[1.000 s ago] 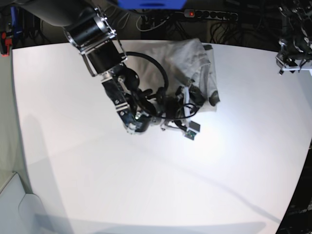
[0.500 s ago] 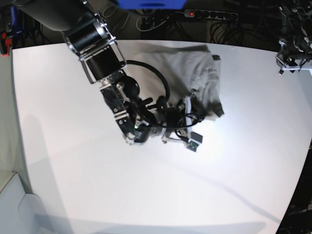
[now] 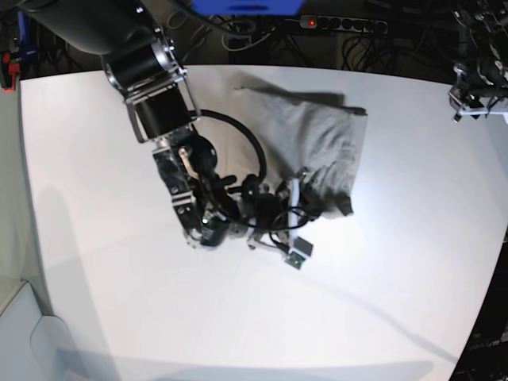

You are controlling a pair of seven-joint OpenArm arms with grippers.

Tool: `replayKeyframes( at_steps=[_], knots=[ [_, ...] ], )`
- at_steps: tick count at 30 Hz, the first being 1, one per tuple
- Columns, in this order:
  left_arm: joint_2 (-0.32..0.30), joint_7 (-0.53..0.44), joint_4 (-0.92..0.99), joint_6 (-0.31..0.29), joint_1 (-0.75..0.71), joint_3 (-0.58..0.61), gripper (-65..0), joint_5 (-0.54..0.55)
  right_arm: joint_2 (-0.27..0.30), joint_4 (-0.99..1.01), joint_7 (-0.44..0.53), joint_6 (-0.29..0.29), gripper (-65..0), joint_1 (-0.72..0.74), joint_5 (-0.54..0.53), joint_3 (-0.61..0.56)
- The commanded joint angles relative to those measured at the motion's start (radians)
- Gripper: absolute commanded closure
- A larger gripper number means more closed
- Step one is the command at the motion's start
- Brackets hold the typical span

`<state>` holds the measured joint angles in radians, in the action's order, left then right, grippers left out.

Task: Layout the t-shirt on the table in an organized manner, then fold the t-shirt properly
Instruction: 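Lower the folded end onto the stack and open the right gripper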

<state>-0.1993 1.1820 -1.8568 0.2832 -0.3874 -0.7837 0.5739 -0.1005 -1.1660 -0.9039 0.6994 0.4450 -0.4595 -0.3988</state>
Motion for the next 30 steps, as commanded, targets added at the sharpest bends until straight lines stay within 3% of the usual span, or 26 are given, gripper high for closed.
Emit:
replayKeyframes(
  at_steps=[1,10,20,27,30],
  knots=[
    [-0.015,-0.004,-0.013,-0.008,-0.005,-0.004,-20.4,0.002,-0.025,0.005,0.025,-0.001,0.0,0.024,-0.029,-0.013],
    [-0.002,-0.004,-0.02,-0.009,-0.011,-0.007,-20.4,0.004,-0.046,0.18,0.102,-0.001,-0.7,0.059,-0.029,-0.013],
    [-0.001,-0.004,-0.022,-0.009,-0.005,-0.003,-20.4,0.004,-0.043,0.145,0.056,-0.001,-36.4,0.09,-0.038,-0.012],
    [-0.001,-0.004,-0.022,-0.009,0.0,-0.003,-20.4,0.005,0.0,-0.17,-0.028,-0.001,-36.6,-0.022,-0.038,0.085],
    [-0.001,-0.004,-0.022,-0.009,0.021,-0.003,-20.4,0.005,0.025,-0.295,-0.073,-0.001,-29.1,-0.09,-0.038,0.179]
  ],
)
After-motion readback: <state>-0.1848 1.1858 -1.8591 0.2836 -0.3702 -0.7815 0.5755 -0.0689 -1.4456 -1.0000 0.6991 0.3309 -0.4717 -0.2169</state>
